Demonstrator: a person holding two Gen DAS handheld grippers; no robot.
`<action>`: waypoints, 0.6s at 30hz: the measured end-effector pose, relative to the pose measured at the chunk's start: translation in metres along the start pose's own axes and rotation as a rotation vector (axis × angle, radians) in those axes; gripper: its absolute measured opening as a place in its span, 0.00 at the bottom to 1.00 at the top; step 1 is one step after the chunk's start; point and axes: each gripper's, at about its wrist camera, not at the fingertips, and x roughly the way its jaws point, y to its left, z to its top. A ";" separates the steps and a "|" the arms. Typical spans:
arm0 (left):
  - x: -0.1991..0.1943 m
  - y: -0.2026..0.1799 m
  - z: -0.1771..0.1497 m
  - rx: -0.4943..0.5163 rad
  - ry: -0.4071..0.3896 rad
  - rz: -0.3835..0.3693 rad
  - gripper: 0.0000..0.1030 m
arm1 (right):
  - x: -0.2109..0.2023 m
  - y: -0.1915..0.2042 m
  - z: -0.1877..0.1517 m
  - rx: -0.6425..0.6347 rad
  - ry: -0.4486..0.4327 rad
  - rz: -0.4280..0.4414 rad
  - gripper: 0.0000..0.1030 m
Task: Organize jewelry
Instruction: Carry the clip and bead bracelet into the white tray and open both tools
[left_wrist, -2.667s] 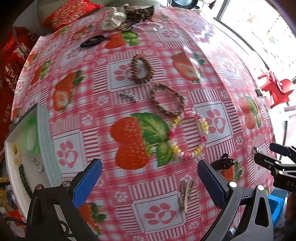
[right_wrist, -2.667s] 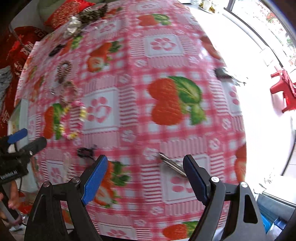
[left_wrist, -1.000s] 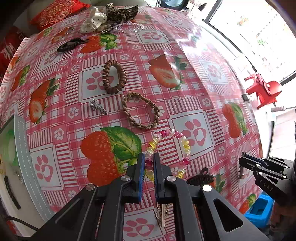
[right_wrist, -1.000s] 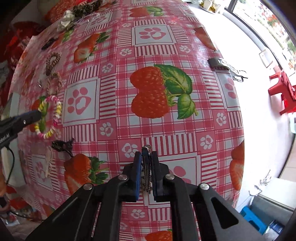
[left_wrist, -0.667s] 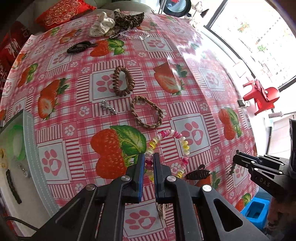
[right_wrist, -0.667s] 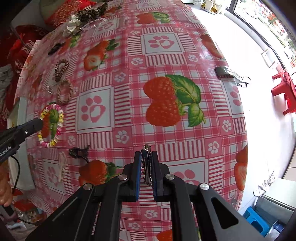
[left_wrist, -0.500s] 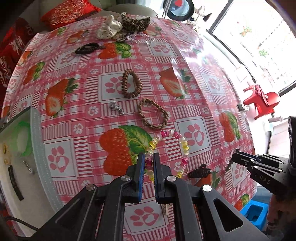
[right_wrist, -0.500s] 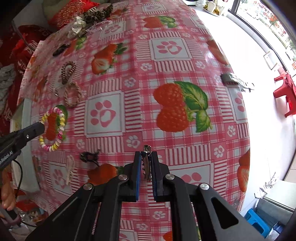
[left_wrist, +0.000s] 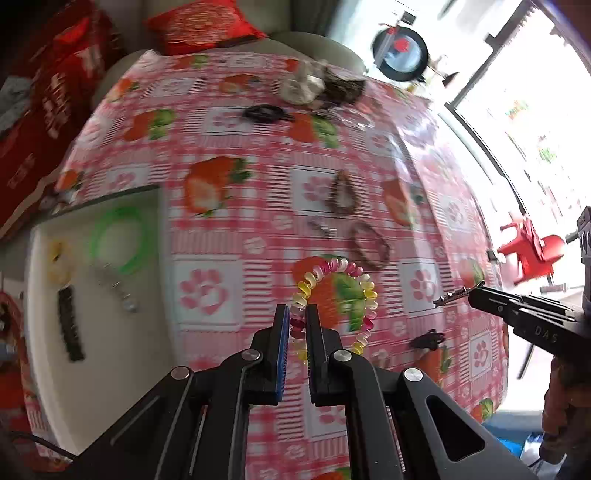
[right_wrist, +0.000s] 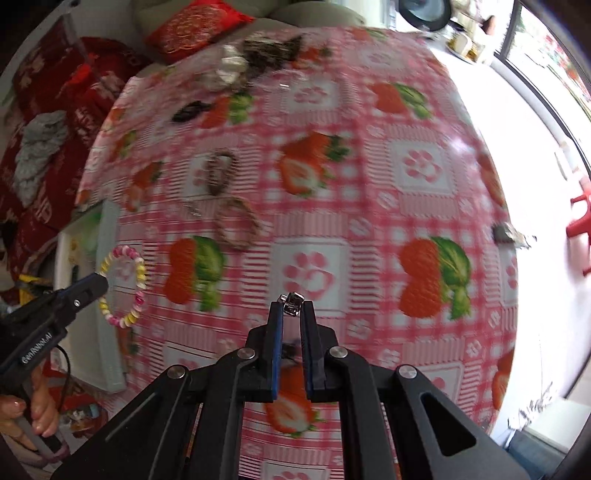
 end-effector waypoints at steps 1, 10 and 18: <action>-0.003 0.008 -0.002 -0.016 -0.005 0.007 0.15 | -0.001 0.009 0.001 -0.016 -0.001 0.010 0.10; -0.031 0.075 -0.034 -0.165 -0.031 0.083 0.15 | 0.006 0.085 0.009 -0.150 0.010 0.088 0.10; -0.045 0.126 -0.062 -0.276 -0.042 0.145 0.15 | 0.022 0.163 0.010 -0.291 0.037 0.159 0.10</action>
